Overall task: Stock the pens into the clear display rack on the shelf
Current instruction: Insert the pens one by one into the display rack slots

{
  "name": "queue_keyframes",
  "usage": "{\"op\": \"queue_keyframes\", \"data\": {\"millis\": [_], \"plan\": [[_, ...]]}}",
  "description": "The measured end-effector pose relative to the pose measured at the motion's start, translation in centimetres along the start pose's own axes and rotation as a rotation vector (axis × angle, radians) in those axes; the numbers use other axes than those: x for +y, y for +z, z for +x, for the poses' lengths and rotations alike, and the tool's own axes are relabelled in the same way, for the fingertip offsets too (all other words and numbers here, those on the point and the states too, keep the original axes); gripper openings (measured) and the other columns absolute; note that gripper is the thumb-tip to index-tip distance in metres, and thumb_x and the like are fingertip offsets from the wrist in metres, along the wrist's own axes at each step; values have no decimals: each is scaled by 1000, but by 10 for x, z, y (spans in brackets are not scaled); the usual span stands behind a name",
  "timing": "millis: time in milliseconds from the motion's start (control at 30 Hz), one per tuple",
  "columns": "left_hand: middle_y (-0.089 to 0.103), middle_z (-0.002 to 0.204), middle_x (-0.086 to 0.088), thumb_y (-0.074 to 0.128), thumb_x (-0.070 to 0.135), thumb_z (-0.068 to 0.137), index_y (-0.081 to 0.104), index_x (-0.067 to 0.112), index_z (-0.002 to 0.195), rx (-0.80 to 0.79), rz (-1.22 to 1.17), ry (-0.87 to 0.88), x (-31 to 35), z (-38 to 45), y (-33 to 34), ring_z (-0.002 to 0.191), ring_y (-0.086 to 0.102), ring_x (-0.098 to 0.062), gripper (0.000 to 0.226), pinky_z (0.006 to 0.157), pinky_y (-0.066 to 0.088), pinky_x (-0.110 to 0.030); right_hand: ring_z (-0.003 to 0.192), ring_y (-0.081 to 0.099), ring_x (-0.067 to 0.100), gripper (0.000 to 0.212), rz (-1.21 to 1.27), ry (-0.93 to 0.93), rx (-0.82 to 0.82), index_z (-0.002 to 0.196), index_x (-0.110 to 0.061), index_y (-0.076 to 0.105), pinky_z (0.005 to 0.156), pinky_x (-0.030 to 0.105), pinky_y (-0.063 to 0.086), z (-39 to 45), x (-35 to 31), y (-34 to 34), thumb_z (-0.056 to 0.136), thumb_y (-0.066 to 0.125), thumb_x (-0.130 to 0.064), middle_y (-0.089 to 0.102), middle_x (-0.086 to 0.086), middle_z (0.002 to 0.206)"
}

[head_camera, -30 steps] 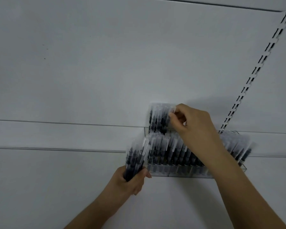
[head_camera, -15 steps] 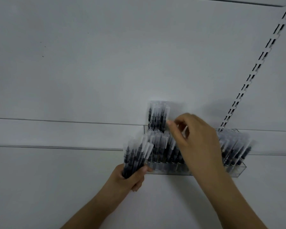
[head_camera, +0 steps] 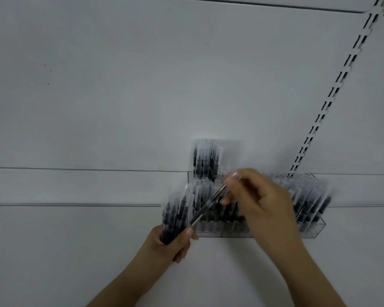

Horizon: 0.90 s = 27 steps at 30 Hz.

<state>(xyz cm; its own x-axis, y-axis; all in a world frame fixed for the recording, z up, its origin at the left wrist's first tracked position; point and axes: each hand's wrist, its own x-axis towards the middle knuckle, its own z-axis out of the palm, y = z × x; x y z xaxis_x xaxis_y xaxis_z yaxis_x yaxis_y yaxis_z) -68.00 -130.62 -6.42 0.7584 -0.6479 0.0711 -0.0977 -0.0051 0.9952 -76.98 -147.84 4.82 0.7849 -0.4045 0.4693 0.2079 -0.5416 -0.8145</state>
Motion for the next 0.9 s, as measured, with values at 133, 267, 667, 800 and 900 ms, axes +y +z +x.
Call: {"op": "queue_keyframes", "data": {"millis": [133,267,667,800,900], "plan": [[41,52,-9,64,54,75,61,20,63,43,-56,-48,-6,1,-2,50,36,-19,36,53,29,-32,52,60,18,13,13,-96,337,89,-25,63,50,30,48,24,-12,-25,96,57,-35,70,-4,71],[42,51,-6,56,54,77,52,23,55,17,2,-16,-5,0,0,50,36,-19,39,53,31,-28,67,71,6,14,-44,-124,383,97,-14,67,62,20,55,54,-6,-30,99,58,-25,71,-5,77],[42,48,-6,43,42,94,62,17,68,-2,-49,-20,3,-1,1,47,35,-18,40,51,33,-25,61,66,12,29,-508,-196,-31,88,-12,68,69,38,57,89,21,-7,98,56,-36,68,-3,72],[42,47,-5,45,41,90,62,16,69,-8,-53,-20,4,-1,2,46,36,-16,37,50,33,-23,61,65,19,41,-665,-184,-97,81,-9,67,69,40,56,94,18,0,99,50,-42,69,3,71],[42,47,-6,45,41,90,61,12,71,-6,-62,-18,5,-1,2,46,35,-16,38,50,33,-23,64,65,20,42,-725,-171,-118,82,-8,67,70,40,55,97,19,-2,101,47,-41,68,3,73]]}}
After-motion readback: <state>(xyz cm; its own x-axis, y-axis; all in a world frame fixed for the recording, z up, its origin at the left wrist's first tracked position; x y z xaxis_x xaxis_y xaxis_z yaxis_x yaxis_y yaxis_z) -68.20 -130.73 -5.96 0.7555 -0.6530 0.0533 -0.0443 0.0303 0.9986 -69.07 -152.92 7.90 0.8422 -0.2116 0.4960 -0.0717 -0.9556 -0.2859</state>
